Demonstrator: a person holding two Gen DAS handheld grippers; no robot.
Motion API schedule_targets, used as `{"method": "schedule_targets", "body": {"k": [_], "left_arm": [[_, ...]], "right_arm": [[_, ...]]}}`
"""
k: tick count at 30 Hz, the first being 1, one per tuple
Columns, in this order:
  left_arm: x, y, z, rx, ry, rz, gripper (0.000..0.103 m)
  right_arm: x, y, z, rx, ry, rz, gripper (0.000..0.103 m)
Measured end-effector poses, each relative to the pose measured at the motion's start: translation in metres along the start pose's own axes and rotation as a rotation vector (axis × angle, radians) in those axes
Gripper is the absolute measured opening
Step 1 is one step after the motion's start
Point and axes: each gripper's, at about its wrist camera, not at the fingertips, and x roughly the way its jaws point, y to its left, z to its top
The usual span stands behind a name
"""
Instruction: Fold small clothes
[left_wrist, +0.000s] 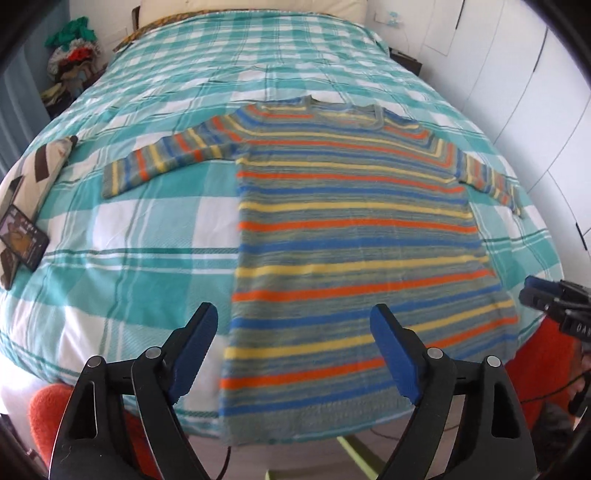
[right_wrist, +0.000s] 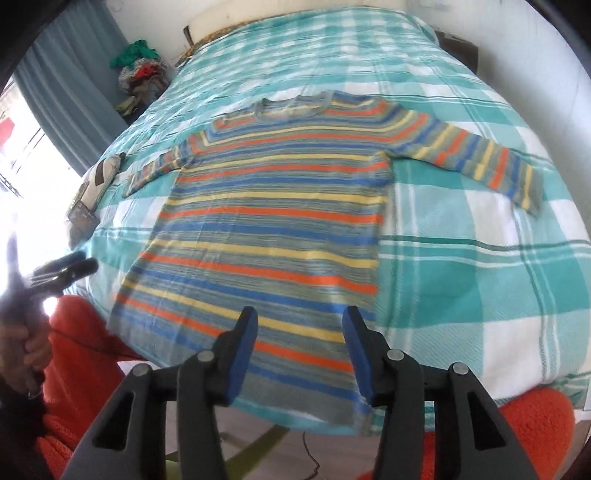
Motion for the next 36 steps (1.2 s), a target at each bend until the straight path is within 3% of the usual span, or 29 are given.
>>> {"method": "schedule_targets", "body": {"k": [3, 6, 8, 10, 15, 36], "left_arm": [[0.044, -0.012, -0.011, -0.013, 0.078, 0.010, 0.087], [0.077, -0.020, -0.045, 0.046, 0.194, 0.067, 0.087], [0.070, -0.024, -0.063, 0.093, 0.131, 0.093, 0.091], [0.068, -0.027, -0.069, 0.127, 0.136, 0.102, 0.094], [0.075, -0.023, -0.064, 0.100, 0.153, 0.088, 0.100], [0.080, -0.024, -0.064, 0.130, 0.170, 0.104, 0.102]], "right_arm": [[0.041, 0.014, -0.011, -0.054, 0.062, -0.046, 0.048], [0.077, 0.015, -0.035, -0.108, 0.145, -0.097, 0.048], [0.083, 0.015, -0.046, -0.118, 0.148, -0.111, 0.050], [0.084, 0.015, -0.047, -0.119, 0.145, -0.112, 0.051], [0.091, 0.014, -0.047, -0.108, 0.152, -0.119, 0.054], [0.092, 0.020, -0.051, -0.123, 0.142, -0.135, 0.056]]}}
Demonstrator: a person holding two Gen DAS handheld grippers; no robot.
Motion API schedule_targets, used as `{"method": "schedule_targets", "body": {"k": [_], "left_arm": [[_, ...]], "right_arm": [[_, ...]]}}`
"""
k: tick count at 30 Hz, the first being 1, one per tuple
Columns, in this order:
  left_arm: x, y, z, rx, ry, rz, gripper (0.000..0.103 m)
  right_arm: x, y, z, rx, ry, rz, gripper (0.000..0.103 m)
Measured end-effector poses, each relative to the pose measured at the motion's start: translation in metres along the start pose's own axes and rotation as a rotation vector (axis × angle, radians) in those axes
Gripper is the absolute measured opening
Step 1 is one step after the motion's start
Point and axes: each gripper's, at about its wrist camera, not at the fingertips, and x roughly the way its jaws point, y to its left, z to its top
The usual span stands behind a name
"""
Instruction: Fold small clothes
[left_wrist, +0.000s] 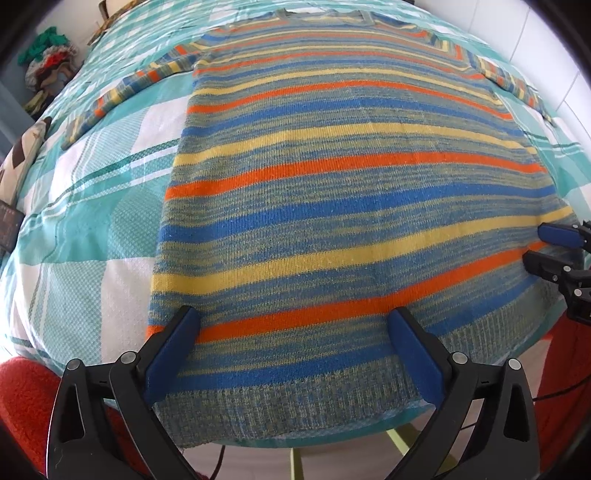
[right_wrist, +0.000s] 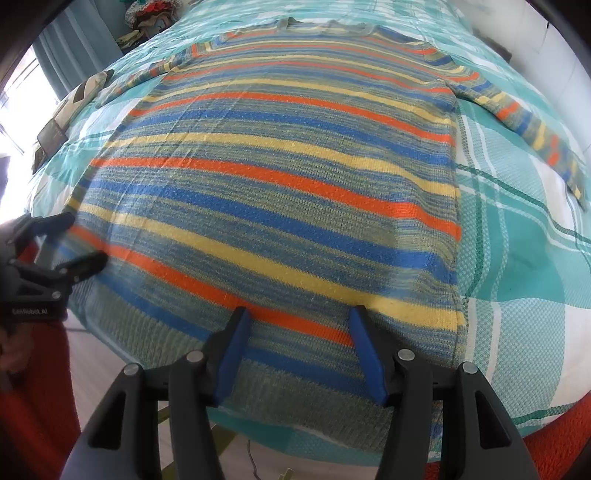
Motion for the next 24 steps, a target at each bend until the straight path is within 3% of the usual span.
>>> {"method": "schedule_targets", "body": {"k": [24], "left_arm": [[0.0009, -0.0046, -0.0036, 0.014, 0.010, 0.009, 0.102]], "right_arm": [[0.0032, 0.0052, -0.0005, -0.023, 0.008, -0.024, 0.059]]}}
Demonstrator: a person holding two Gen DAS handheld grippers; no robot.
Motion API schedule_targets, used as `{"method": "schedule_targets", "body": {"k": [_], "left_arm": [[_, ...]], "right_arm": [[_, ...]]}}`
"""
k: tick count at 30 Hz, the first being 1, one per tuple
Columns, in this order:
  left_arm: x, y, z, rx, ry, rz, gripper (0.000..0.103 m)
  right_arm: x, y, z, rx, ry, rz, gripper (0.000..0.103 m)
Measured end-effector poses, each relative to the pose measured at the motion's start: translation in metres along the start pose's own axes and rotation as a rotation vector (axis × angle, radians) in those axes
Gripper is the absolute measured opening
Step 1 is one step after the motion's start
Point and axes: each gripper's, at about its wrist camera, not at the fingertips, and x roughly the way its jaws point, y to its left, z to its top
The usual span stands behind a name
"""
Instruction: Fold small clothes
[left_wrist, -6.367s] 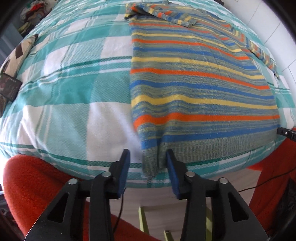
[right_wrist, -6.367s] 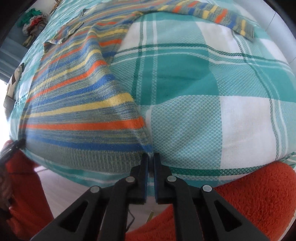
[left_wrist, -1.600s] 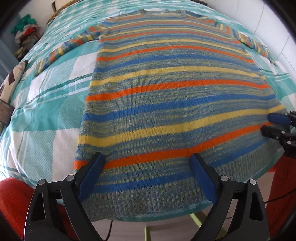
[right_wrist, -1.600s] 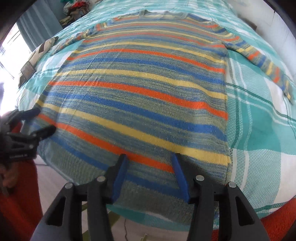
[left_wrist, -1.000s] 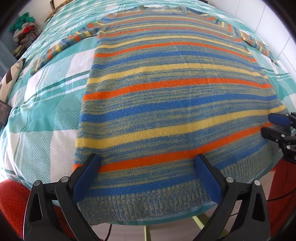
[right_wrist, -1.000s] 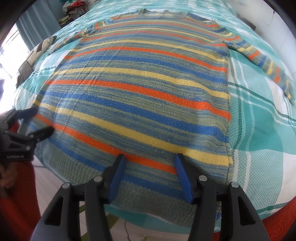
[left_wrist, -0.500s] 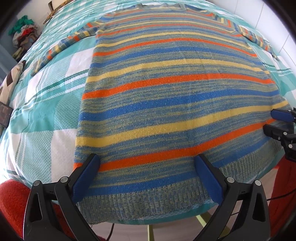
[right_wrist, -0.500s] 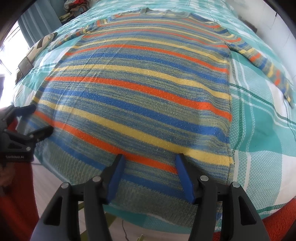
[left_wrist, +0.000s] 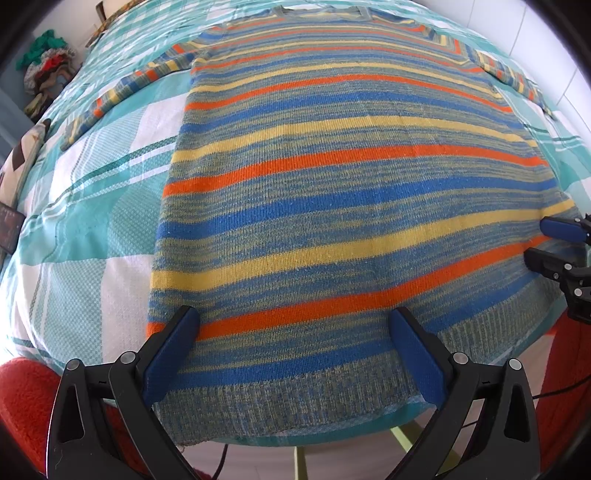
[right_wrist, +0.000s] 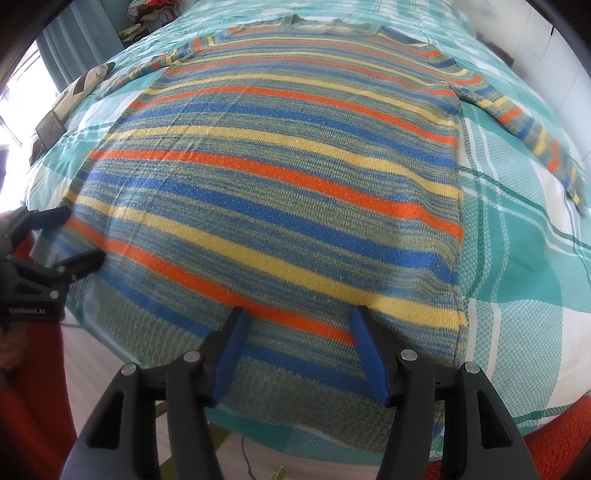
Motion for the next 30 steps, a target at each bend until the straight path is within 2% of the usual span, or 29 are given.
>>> {"method": "schedule_targets", "body": {"k": [24, 27, 30], "left_arm": [[-0.003, -0.003, -0.006, 0.006, 0.023, -0.011, 0.102], [-0.006, 0.000, -0.007, 0.011, 0.047, -0.033, 0.102], [-0.022, 0.012, -0.002, -0.035, 0.043, -0.107, 0.101]], "right_arm": [[0.000, 0.003, -0.001, -0.013, 0.035, -0.018, 0.062], [-0.004, 0.004, -0.004, -0.034, 0.087, -0.011, 0.066], [-0.023, -0.005, -0.002, -0.053, 0.104, 0.051, 0.066]]}}
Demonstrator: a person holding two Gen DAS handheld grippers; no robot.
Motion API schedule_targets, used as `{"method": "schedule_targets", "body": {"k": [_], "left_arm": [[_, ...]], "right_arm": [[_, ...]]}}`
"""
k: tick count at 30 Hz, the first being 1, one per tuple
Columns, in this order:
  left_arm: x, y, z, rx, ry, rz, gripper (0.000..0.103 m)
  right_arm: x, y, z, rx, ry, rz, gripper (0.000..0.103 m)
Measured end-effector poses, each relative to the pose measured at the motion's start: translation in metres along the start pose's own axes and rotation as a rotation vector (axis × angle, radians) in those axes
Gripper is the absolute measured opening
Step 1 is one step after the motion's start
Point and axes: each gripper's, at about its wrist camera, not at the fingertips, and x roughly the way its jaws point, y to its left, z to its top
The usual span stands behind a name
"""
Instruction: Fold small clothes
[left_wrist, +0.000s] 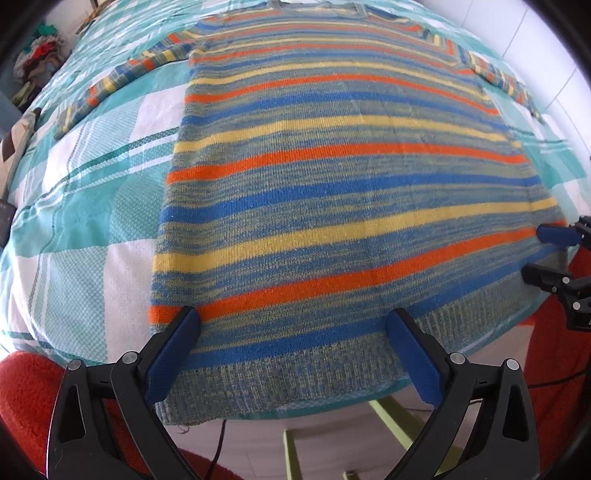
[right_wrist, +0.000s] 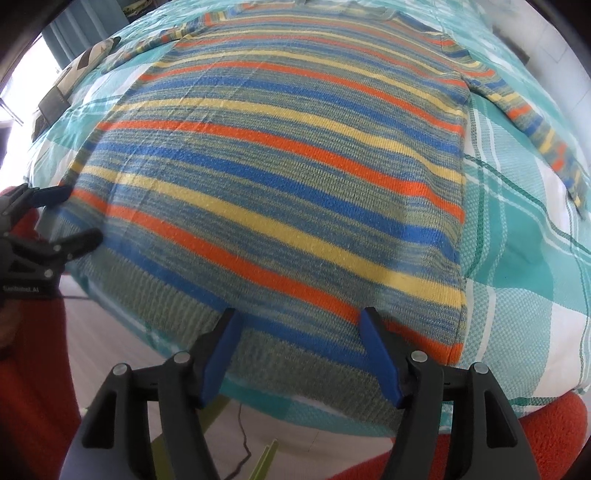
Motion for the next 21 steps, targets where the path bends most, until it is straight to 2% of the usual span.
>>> {"method": "schedule_targets", "body": {"k": [2, 5, 9, 11, 14, 15, 16, 17, 19, 21], "left_arm": [[-0.019, 0.014, 0.009, -0.049, -0.057, -0.040, 0.101], [-0.044, 0.043, 0.034, -0.131, -0.178, -0.021, 0.101], [-0.050, 0.092, 0.068, -0.263, -0.298, 0.025, 0.101], [-0.043, 0.111, 0.074, -0.326, -0.335, 0.070, 0.101], [-0.022, 0.134, 0.071, -0.388, -0.362, 0.130, 0.101], [-0.015, 0.138, 0.068, -0.405, -0.364, 0.151, 0.101], [-0.008, 0.143, 0.061, -0.422, -0.361, 0.171, 0.101], [-0.003, 0.148, 0.055, -0.442, -0.350, 0.185, 0.101], [0.000, 0.156, 0.052, -0.478, -0.329, 0.176, 0.100], [-0.004, 0.157, 0.051, -0.482, -0.353, 0.174, 0.101]], "right_arm": [[-0.022, -0.024, 0.004, 0.036, -0.059, 0.045, 0.066], [-0.056, -0.092, 0.023, 0.172, -0.177, 0.037, 0.066], [-0.090, -0.229, 0.049, 0.529, -0.399, 0.061, 0.066], [-0.085, -0.294, 0.048, 0.756, -0.418, 0.088, 0.066], [-0.053, -0.353, 0.038, 1.004, -0.388, 0.265, 0.066], [-0.043, -0.365, 0.035, 1.069, -0.384, 0.293, 0.066], [-0.039, -0.373, 0.033, 1.110, -0.410, 0.286, 0.065], [-0.041, -0.380, 0.035, 1.119, -0.451, 0.242, 0.065], [-0.049, -0.395, 0.043, 1.083, -0.503, 0.088, 0.065], [-0.041, -0.415, 0.051, 1.065, -0.479, 0.052, 0.065]]}}
